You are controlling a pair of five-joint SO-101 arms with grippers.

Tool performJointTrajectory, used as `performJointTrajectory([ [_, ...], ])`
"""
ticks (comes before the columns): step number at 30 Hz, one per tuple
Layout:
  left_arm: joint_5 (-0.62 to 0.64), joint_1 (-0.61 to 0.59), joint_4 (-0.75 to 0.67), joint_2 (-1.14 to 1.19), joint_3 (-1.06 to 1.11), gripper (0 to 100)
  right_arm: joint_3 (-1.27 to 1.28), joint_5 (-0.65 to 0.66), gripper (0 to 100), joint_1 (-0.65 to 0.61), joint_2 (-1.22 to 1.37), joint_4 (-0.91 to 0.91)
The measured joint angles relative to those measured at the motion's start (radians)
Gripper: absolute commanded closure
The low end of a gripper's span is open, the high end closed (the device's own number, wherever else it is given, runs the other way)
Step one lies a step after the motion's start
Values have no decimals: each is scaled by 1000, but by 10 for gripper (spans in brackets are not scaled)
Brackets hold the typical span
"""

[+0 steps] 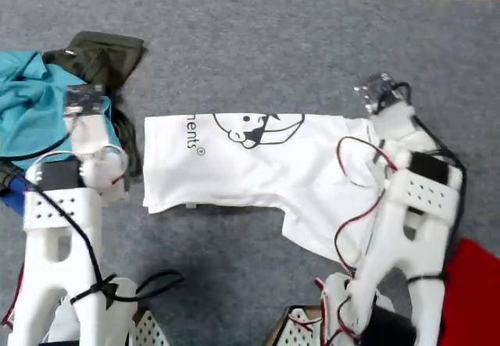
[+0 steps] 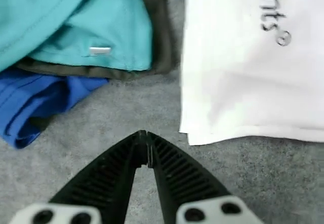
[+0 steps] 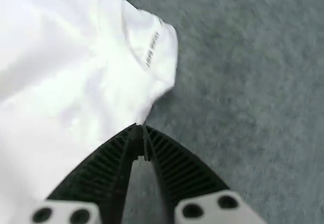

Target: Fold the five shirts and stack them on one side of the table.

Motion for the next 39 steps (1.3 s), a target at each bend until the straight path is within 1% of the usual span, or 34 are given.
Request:
performJointTrajectory([
  [4, 0, 94, -146, 25, 55, 982, 0, -57, 994, -78, 155, -133],
  [7, 15, 158, -241, 100, 121, 982, -38, -80, 994, -87, 325, -222],
  [10, 31, 170, -278, 212, 146, 982, -147, -84, 994, -86, 500, -218],
  [13, 29, 180, -293, 338, 149, 982, -279, -84, 995, -48, 641, -189],
  [18, 31, 180, -350, 471, 155, 982, -416, -87, 995, -6, 776, -143],
  [23, 32, 180, -371, 479, 153, 982, -436, -72, 995, -2, 786, -137],
  [27, 32, 180, -370, 480, 135, 982, -446, -34, 994, 0, 772, -86],
  [30, 32, 180, -310, 483, 38, 982, -439, -23, 994, 2, 697, -52],
  [34, 29, 180, -183, 485, -140, 982, -381, 0, 994, 2, 537, -31],
  [37, 20, 180, -118, 485, -235, 982, -331, 61, 994, 3, 410, 37],
  [39, -5, 180, -95, 485, -255, 982, -304, 107, 994, -3, 330, 98],
])
